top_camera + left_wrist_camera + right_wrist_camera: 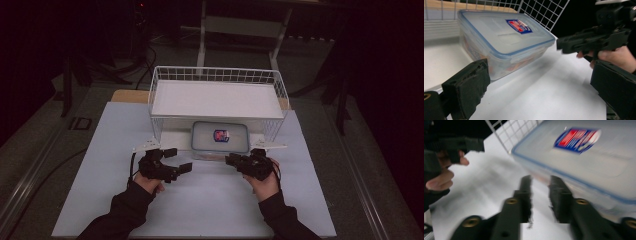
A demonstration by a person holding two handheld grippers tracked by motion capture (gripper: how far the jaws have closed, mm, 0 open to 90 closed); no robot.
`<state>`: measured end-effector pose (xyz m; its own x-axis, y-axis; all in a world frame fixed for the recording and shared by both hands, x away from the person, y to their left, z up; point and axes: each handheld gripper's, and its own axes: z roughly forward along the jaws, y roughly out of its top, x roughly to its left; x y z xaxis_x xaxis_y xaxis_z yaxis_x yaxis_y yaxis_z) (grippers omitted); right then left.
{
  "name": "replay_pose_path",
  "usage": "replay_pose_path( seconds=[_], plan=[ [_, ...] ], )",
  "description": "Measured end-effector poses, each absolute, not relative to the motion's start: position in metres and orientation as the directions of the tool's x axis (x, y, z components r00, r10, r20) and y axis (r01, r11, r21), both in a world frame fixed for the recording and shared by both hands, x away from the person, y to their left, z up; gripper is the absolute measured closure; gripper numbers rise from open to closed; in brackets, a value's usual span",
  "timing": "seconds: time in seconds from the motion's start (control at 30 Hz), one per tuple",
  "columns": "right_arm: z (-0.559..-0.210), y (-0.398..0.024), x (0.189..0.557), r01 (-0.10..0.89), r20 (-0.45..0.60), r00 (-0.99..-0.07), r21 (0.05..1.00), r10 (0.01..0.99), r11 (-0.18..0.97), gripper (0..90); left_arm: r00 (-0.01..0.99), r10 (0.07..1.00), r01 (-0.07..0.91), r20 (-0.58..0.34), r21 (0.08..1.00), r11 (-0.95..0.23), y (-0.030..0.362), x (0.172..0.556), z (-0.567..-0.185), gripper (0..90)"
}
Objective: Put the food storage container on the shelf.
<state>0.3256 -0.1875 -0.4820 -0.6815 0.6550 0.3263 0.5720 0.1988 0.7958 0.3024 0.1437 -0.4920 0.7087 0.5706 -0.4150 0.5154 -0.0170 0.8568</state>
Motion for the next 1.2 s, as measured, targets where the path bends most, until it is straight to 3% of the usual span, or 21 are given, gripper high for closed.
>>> replay_pose_path(
  seconds=[0.13, 1.2],
  plan=[
    [-0.493, -0.179, 0.328, 0.594, 0.32, -0.673, 0.772, 0.667, 0.229, 89.6, 0.71, 0.581, 0.507, -0.397, 0.862, -0.031, 0.143, 0.302, -0.493, 2.5],
    [-0.513, -0.148, 0.388, 0.612, 0.299, -0.624, 0.762, 0.722, 0.213, 89.6, 0.719, 0.592, 0.467, -0.366, 0.884, -0.022, 0.145, 0.298, -0.496, 2.5]
  ],
)
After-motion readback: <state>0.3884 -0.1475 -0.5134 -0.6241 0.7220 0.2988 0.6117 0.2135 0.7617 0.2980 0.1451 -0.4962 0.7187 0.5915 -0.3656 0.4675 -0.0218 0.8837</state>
